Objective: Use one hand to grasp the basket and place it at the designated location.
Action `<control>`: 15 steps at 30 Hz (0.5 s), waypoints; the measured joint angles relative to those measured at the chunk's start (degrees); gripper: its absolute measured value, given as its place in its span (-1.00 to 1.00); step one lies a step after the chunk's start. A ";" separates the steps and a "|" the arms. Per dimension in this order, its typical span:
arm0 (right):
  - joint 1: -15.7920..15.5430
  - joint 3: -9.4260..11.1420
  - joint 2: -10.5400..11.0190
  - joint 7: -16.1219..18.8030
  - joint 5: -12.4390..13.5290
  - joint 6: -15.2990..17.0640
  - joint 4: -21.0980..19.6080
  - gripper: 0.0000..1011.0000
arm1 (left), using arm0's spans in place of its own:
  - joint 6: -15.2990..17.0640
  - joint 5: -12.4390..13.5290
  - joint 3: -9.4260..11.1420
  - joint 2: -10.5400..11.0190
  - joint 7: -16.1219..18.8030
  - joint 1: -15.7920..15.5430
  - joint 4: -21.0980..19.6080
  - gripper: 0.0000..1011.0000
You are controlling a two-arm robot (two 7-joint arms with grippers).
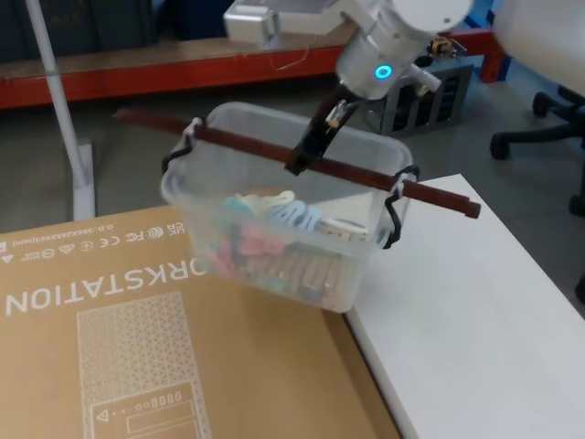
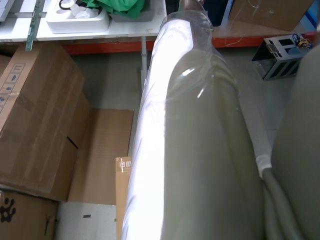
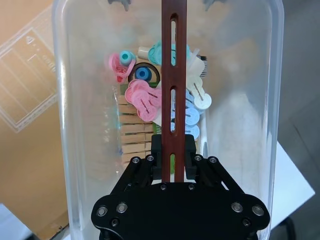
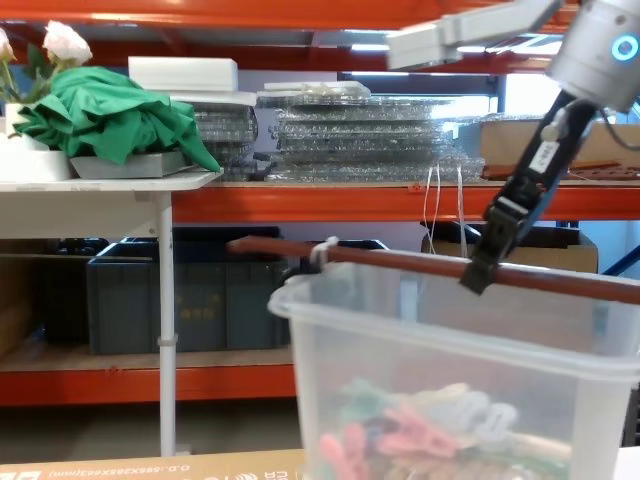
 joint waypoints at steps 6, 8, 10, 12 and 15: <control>0.12 1.20 0.89 0.68 -0.09 2.48 2.21 -0.52 | 0.00 0.00 0.00 0.00 0.00 0.00 0.00 -1.00; 0.13 1.72 1.38 0.92 -0.13 3.51 2.89 -0.52 | 0.00 0.00 0.00 0.00 0.00 0.00 0.00 -1.00; 0.15 2.08 1.81 1.10 -0.17 4.34 3.23 -0.52 | 0.00 0.00 0.01 0.00 0.00 0.00 0.00 -1.00; 0.22 2.75 2.67 1.59 -0.27 5.92 3.78 -0.52 | 0.00 0.00 0.02 0.00 0.00 0.00 0.00 -1.00; 0.23 3.25 3.35 1.94 -0.41 7.09 4.03 -0.52 | 0.00 0.00 0.03 0.00 0.00 0.00 0.00 -1.00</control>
